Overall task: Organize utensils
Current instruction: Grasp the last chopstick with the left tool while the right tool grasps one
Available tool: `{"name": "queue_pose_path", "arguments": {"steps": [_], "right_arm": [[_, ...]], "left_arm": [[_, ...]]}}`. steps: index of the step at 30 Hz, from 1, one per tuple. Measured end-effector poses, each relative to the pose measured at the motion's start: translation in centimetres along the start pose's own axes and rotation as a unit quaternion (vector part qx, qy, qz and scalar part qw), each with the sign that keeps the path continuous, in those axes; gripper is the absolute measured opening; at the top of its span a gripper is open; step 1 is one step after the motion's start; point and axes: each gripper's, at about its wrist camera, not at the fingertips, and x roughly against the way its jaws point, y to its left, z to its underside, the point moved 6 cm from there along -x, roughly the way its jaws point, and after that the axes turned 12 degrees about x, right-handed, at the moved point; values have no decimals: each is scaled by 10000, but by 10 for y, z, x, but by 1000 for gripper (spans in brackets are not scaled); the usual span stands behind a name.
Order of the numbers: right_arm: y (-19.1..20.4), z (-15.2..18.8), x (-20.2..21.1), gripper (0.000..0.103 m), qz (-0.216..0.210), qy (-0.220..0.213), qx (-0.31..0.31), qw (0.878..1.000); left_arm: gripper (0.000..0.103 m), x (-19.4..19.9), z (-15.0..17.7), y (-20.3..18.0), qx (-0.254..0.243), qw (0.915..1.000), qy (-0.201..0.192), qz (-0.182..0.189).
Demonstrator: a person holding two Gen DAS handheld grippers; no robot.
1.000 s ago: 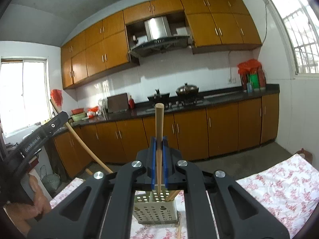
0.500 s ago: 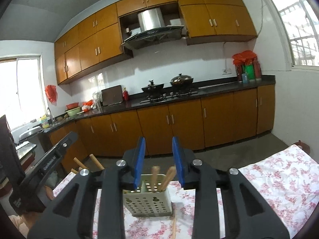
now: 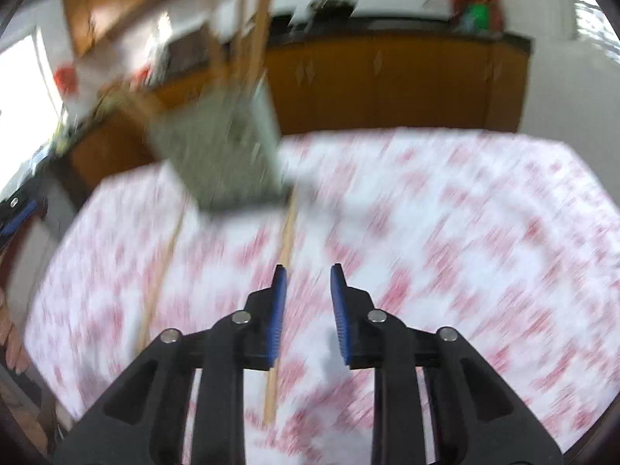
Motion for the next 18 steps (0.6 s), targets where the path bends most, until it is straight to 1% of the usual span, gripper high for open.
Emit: {"name": "queue_pose_path", "arguments": {"steps": [2,4,5,6,8,11,14,16,17,18], "right_arm": [[18,12,-15,24,-46,225,163,9996],[24,18,-26,24,-30,368,242,9990],[23,22,-31,22,54,439,282,9986],[21,24,-32,11,97,479,283,9984],[14,30,-33,9,224,444,195,9986],[-10,32,-26,8,462,426,-90,9980],[-31,35,-19,8,572,403,-337,9970],[-36,36,-16,8,609,394,-369,9967],[-38,37,-16,8,616,390,-373,9966],[-38,36,-18,8,611,391,-372,9967]], "left_arm": [[51,-12,22,10,80,9989,452,-72],[48,-23,46,11,1,9962,870,-110],[47,-24,53,10,-49,9954,949,-107],[47,-26,64,6,-152,9940,1077,-89],[44,-32,77,-2,-328,9912,1281,-45],[40,-37,93,-9,-459,9877,1496,1],[36,-46,108,-16,-636,9838,1678,-43],[30,-53,118,-19,-698,9807,1823,-81],[24,-57,124,-20,-722,9787,1921,-108],[20,-57,124,-20,-780,9799,1832,-141]]}}
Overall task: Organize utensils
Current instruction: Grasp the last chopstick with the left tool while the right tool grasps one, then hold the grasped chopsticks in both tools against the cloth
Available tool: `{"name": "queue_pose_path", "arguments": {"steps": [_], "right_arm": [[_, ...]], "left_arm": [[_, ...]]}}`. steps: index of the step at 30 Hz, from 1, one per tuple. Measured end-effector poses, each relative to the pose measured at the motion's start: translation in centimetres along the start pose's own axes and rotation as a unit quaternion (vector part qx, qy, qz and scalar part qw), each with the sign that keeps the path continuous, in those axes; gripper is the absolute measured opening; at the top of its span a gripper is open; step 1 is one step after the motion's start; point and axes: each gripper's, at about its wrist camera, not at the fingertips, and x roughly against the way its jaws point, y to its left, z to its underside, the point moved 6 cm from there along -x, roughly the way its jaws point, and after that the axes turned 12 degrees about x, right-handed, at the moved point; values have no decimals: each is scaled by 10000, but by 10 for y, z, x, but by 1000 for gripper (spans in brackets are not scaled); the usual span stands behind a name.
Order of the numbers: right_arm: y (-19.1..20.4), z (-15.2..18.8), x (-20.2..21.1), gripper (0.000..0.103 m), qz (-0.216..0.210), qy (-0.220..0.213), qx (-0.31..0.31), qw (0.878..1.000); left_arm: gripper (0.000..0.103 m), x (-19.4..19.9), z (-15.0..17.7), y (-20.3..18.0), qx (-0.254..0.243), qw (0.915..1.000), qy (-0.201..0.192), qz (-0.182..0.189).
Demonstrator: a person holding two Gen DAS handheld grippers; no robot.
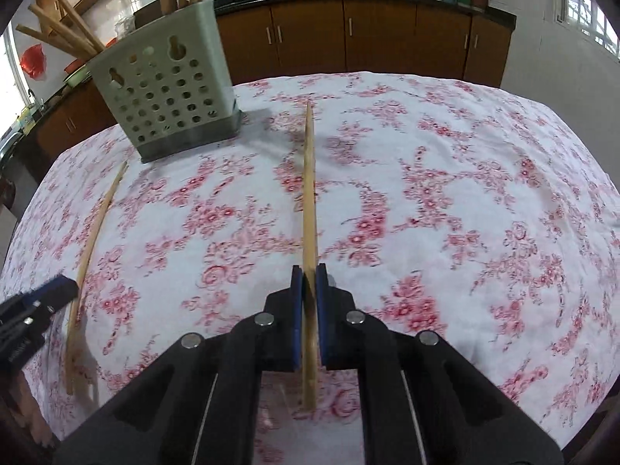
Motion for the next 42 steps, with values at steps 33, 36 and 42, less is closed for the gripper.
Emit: {"name": "queue_pose_path", "arguments": {"steps": [33,36,42], "right_arm": [[-17,-30,-29,11,474,-218,117,9986],[-17,-30,-29,11,474,-219,114,9986],[-17,-30,-29,11,471,-219,111,9986]], "left_arm": [[9,-32,-68,77,558,9967,-280,-521],[9,-32,-67,77,582,9966,-282,-511],[9,-32,-67,77,581,9966,-282,-512]]}}
